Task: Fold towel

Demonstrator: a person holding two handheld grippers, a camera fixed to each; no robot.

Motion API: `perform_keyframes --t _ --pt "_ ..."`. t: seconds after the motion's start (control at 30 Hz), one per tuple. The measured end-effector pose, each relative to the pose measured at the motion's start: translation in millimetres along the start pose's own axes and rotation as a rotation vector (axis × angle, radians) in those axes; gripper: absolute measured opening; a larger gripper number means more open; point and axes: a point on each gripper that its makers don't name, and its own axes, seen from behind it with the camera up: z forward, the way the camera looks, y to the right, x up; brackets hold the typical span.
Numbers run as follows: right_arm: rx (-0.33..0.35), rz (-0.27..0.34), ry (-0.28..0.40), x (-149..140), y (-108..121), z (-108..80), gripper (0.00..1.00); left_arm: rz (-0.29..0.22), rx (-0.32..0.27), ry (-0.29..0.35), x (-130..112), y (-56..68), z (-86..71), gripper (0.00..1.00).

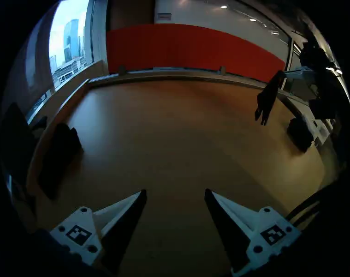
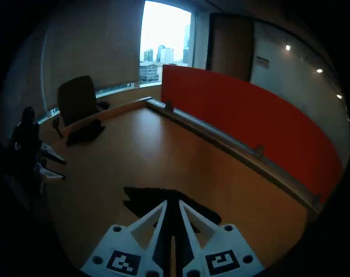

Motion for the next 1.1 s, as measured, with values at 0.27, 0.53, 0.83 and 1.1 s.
perform_keyframes --t 0.27,0.53,0.83,1.1 --pt "-0.06 0.024 -0.032 -25.7 48.2 -29.3 0.04 0.007 0.008 -0.007 1.3 2.8 2.8 0.93" --pt "-0.118 0.066 -0.051 -47.6 93.0 -54.6 0.04 0.005 0.017 -0.006 4.7 5.9 3.7 0.93" --pt "-0.177 0.097 -0.081 -71.0 138.6 -82.3 0.04 0.014 0.03 -0.012 4.3 8.2 5.3 0.93" --pt "-0.225 0.104 -0.114 -89.2 175.5 -105.9 0.04 0.021 0.034 -0.018 5.8 12.6 5.4 0.93"
